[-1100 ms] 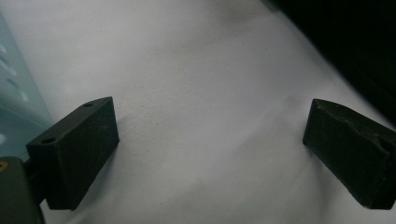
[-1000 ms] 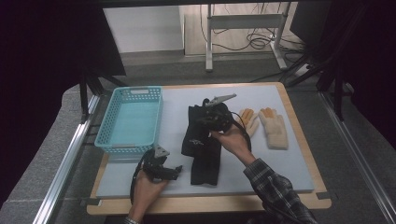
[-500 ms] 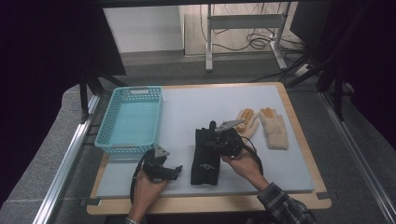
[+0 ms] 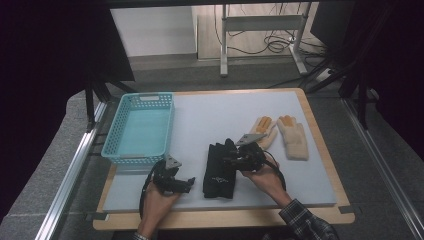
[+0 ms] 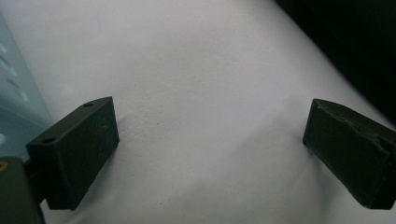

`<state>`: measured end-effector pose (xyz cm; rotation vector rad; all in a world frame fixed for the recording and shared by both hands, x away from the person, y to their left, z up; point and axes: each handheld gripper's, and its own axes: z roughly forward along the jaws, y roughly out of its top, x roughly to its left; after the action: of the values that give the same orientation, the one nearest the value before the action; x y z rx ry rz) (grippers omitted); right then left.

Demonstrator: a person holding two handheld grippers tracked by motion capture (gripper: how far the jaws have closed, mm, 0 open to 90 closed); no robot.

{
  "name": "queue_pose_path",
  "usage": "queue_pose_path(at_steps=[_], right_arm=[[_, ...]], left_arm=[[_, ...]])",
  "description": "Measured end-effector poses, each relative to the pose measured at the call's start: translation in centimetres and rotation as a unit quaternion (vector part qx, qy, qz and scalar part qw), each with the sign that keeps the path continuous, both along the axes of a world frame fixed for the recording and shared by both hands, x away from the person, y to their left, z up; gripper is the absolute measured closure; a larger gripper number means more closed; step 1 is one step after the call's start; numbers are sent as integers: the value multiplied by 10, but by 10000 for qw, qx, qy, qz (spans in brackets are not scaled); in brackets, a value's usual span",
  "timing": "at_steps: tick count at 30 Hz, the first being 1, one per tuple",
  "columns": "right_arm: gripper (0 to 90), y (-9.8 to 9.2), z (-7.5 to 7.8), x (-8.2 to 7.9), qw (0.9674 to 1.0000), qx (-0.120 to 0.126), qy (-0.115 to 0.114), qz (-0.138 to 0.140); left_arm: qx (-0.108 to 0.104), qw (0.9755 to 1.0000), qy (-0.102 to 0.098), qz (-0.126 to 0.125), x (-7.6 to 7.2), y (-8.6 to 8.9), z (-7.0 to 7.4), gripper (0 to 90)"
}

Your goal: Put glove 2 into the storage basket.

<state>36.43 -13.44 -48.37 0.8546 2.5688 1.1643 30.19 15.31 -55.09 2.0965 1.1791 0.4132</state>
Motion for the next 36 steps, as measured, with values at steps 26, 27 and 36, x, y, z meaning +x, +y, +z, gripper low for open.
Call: queue_pose_path(at_steps=[26, 27, 36], right_arm=[[886, -23, -48, -33, 9992, -83, 150, 370], [885, -19, -48, -33, 9991, -64, 156, 394], [882, 14, -51, -34, 9980, -44, 69, 625]], left_arm=[[83, 9994, 36, 336, -9, 29, -1, 0], [86, 9994, 50, 340, -9, 31, -1, 0], [99, 9992, 44, 377, -11, 47, -2, 0]])
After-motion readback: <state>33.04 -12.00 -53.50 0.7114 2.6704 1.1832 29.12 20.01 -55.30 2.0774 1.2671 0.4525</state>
